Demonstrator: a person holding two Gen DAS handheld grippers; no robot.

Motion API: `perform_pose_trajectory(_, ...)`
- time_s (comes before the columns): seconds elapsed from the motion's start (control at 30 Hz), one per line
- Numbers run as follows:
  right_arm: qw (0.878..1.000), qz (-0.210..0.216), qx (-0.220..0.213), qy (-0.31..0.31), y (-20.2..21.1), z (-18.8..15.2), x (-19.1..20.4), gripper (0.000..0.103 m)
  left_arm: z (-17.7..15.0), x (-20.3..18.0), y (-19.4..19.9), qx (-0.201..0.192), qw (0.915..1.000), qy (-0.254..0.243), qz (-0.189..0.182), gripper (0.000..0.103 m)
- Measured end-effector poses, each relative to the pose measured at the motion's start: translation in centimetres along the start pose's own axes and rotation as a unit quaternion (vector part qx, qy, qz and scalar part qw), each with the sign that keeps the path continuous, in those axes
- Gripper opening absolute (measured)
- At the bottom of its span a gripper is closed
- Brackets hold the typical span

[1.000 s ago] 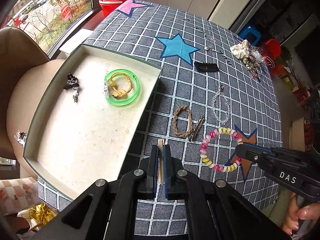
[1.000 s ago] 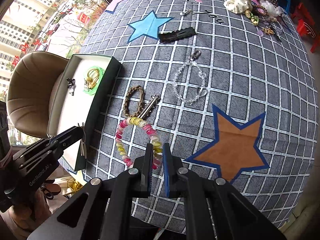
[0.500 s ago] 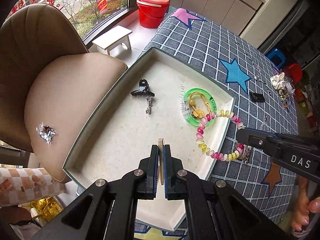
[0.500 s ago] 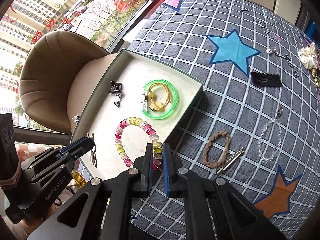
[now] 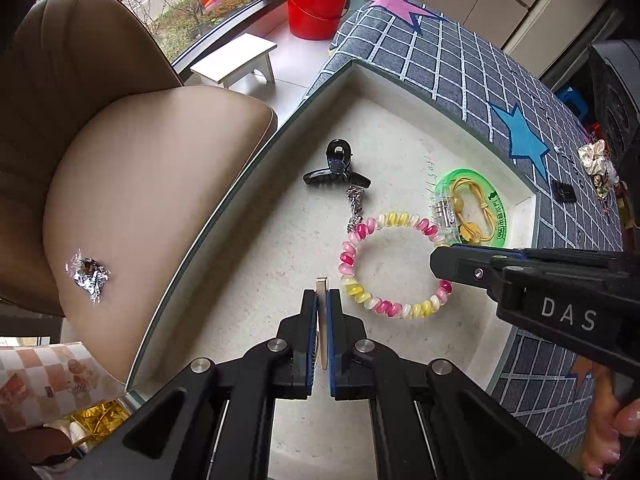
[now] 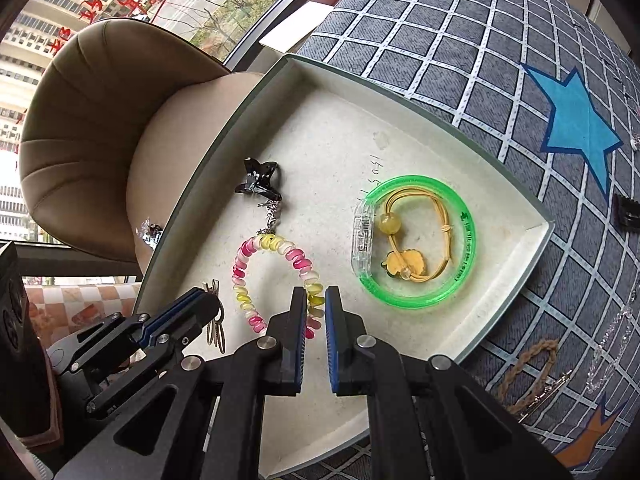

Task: Organize jewelry
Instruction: 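Carry the beaded bracelet and beige hair clip over the white tray with both tools, then open both tools, releasing the beaded bracelet and beige clip into the tray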

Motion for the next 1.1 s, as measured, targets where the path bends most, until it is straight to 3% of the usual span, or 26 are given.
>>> perform_pose_trajectory(0.27,0.999,-0.049,-0.01,-0.002,-1.0,0.9,-1.6,0.009,0.0,0.1,-1.4,0.01,0.9998,0.002,0.016,0.012)
perform_pose_trajectory(0.7,0.999,-0.048,0.004,-0.008,-1.3,1.1,-1.5,0.011,-0.1,-0.5,-1.2,0.031,0.9987,-0.005,0.04,0.012)
perform_pose_trajectory(0.77,0.999,-0.042,0.001,-0.01,-0.9,1.0,-1.7,0.015,-0.1,-0.6,-1.0,0.033,0.9985,-0.009,0.043,0.012)
perform_pose_trajectory(0.9,0.999,-0.03,-0.007,-0.011,0.7,0.8,-2.0,0.04,-0.2,-1.0,-0.5,0.035,0.9983,-0.012,0.045,0.012)
perform_pose_trajectory(1.1,0.999,-0.007,-0.033,-0.023,4.0,0.3,-2.1,0.041,-0.2,-1.8,1.0,0.024,0.998,-0.029,0.051,0.012)
Point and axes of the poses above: each gripper's, at about its wrist camera, not at the fingertips, and y roughly against the way its jaws point, x to its left, z to its top, the point moved 6 cm from there along -y, roughly the way its jaws point, and after that the axes turned 7 degrees about -y, right-handed, at the moved point
